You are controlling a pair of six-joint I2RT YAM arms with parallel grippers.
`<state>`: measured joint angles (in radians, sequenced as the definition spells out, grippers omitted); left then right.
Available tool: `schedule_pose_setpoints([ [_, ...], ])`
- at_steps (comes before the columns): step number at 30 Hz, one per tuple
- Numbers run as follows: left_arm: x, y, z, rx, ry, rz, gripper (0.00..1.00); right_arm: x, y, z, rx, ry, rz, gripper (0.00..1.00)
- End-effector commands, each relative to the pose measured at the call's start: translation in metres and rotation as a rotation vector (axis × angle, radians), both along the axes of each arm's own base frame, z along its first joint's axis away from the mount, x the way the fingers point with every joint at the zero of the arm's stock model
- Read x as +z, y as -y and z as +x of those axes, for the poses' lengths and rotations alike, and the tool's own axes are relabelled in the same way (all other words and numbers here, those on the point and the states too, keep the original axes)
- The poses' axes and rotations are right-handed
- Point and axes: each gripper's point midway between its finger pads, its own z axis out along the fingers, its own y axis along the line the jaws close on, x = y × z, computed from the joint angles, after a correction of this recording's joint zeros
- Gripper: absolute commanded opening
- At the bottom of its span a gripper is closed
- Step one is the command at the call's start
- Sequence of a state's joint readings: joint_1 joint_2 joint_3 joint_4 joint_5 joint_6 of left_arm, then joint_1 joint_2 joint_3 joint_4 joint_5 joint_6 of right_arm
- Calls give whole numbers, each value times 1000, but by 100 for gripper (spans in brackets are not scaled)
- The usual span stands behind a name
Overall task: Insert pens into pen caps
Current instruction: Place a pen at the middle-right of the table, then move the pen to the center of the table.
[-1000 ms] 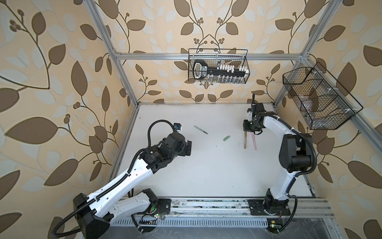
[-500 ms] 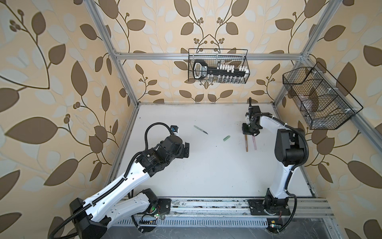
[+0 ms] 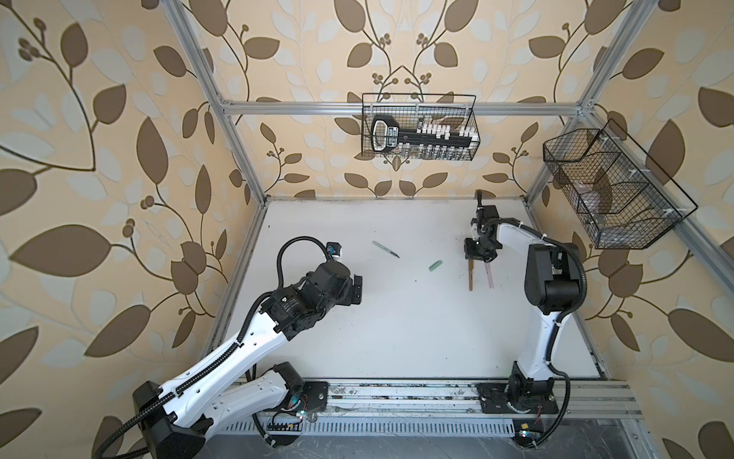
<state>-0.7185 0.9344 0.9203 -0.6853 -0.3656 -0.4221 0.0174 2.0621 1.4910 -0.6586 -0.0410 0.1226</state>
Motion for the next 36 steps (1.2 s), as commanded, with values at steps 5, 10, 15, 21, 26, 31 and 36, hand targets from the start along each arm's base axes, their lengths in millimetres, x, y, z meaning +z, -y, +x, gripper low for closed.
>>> schedule_pose_setpoints([
  [5, 10, -11, 3, 44, 47, 14, 99, 57, -4, 15, 5, 151, -18, 39],
  [10, 12, -5, 10, 24, 63, 25, 99, 94, -15, 14, 13, 264, 15, 42],
  [15, 25, 6, 23, 7, 90, 21, 99, 130, -53, 2, 99, 418, 135, 46],
  [21, 46, 4, 27, 22, 142, -21, 99, 137, -172, -14, 435, 473, 239, 60],
  [26, 57, -5, 19, 61, 110, -50, 99, 102, -248, 0, 601, 405, 282, 62],
  [31, 69, -25, -4, 92, 108, -90, 99, 65, -280, 28, 634, 357, 226, 63],
  [36, 68, -41, -23, 109, 125, -122, 99, 47, -297, 44, 644, 346, 218, 64],
])
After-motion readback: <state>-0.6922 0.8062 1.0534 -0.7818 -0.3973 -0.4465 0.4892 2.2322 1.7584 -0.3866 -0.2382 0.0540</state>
